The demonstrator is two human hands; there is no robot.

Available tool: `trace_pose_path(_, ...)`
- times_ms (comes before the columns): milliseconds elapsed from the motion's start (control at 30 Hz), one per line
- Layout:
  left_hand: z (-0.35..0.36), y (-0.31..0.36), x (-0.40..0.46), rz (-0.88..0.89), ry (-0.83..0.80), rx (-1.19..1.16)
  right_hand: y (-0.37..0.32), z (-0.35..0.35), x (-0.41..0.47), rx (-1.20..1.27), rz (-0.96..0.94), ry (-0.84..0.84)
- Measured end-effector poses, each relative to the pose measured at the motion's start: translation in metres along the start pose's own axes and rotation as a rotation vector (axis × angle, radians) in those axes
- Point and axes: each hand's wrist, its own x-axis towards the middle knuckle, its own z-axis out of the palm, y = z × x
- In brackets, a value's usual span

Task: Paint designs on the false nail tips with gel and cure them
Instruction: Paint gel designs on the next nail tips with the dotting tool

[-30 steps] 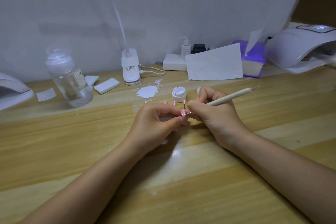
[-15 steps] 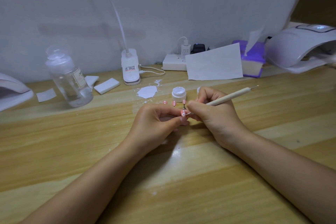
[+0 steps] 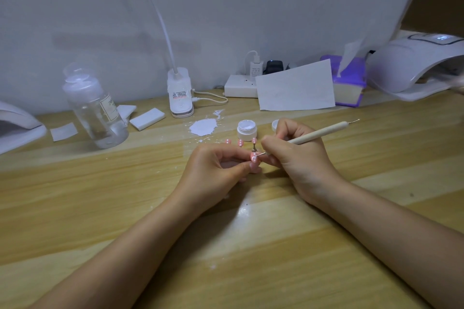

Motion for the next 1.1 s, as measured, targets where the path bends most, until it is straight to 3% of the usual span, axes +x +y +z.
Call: trace_pose_path(1100,0.001,-0.0004,0.0006,0.05,-0.03,-0.06,0.0003,0.0003,-0.0003,-0.03,-0.011,-0.004)
